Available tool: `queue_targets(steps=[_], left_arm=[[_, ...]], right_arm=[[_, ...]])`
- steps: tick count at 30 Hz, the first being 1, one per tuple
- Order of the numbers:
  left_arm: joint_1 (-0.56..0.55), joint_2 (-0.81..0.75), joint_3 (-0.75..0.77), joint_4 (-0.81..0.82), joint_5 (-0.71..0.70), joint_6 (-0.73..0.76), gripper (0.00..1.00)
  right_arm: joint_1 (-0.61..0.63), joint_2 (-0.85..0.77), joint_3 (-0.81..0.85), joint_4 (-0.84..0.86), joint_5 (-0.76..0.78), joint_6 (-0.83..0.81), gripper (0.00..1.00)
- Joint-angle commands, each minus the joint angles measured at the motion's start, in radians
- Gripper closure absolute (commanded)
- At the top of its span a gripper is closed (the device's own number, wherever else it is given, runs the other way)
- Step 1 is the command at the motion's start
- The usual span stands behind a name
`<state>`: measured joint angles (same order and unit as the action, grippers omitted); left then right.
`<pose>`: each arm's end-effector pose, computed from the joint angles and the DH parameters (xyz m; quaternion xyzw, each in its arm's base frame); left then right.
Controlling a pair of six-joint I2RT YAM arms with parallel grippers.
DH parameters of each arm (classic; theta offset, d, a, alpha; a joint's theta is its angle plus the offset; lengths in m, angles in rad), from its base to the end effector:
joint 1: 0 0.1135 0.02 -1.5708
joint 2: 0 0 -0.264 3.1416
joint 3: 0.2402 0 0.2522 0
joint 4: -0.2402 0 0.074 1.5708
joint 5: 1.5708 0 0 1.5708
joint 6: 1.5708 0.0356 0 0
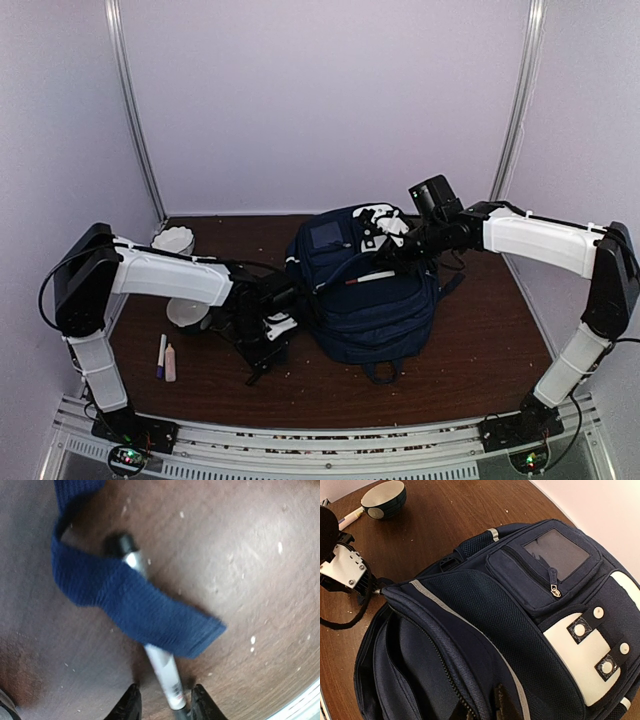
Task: Pack the student bag
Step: Pick up the pen at the corner of the board.
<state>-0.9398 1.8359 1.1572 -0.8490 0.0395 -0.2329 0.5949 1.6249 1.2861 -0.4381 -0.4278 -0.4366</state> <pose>0.1890 -0.2610 0.1517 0.3464 0.9376 -0.0284 0.0070 0.2908 0.2146 0.2777 -0.5159 0.7435 0.2250 0.3611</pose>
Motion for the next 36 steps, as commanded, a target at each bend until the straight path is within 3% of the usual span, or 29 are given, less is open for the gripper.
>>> queue_targets(steps=[1, 10, 20, 31, 36], left_arm=[[0.006, 0.044, 0.066, -0.048, -0.014, 0.010, 0.66], [0.006, 0.098, 0.105, -0.058, -0.061, -0.068, 0.71], [0.006, 0.116, 0.122, -0.100, -0.088, -0.099, 0.86], [0.006, -0.052, 0.162, -0.241, -0.150, -0.131, 0.92], [0.006, -0.126, 0.256, -0.252, -0.163, -0.119, 0.94]], right_arm=[[0.000, 0.015, 0.013, 0.011, -0.037, 0.022, 0.89], [-0.003, 0.015, 0.011, 0.008, -0.039, 0.019, 0.89], [-0.007, 0.017, 0.012, 0.007, -0.044, 0.021, 0.89], [-0.010, 0.031, 0.011, 0.012, -0.054, 0.024, 0.89], [-0.012, 0.030, 0.009, 0.018, -0.045, 0.021, 0.89]])
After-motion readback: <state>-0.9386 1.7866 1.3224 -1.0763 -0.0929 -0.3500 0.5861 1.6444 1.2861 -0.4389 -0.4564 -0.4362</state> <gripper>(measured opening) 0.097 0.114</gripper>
